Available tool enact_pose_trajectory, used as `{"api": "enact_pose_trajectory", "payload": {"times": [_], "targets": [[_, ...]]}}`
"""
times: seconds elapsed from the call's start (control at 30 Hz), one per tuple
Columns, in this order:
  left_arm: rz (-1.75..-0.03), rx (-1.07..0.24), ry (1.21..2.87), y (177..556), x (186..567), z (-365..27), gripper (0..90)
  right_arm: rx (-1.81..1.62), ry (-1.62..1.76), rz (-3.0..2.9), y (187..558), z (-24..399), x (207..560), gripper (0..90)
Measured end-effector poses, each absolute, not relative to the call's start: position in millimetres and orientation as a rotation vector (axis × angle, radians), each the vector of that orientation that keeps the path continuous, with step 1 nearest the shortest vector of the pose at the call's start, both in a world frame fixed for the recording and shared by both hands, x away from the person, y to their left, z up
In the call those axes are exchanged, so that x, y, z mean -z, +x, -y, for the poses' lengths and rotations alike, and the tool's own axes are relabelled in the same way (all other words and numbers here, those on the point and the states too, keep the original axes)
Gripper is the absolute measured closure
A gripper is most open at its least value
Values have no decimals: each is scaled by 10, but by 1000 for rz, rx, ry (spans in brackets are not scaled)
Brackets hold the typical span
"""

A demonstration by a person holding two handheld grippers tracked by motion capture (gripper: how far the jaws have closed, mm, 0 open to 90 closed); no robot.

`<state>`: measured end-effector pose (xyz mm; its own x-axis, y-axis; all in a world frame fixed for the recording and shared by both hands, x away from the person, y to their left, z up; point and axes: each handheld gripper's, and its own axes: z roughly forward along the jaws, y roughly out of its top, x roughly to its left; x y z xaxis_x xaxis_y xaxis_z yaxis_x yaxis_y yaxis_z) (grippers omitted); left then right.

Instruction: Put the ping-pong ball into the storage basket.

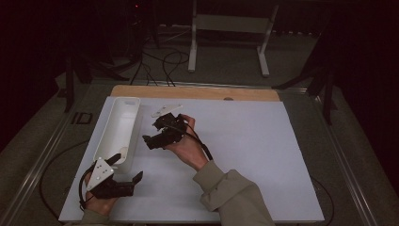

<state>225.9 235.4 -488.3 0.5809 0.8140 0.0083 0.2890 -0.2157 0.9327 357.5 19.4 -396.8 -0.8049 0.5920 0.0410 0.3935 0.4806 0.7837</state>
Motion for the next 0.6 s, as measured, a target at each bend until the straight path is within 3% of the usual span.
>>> {"api": "enact_pose_trajectory", "payload": {"times": [0.6], "targets": [[-909,-629,1777,2265,4883,-2348,10,-1248,920,-2434,3468,303,4042,97]]}}
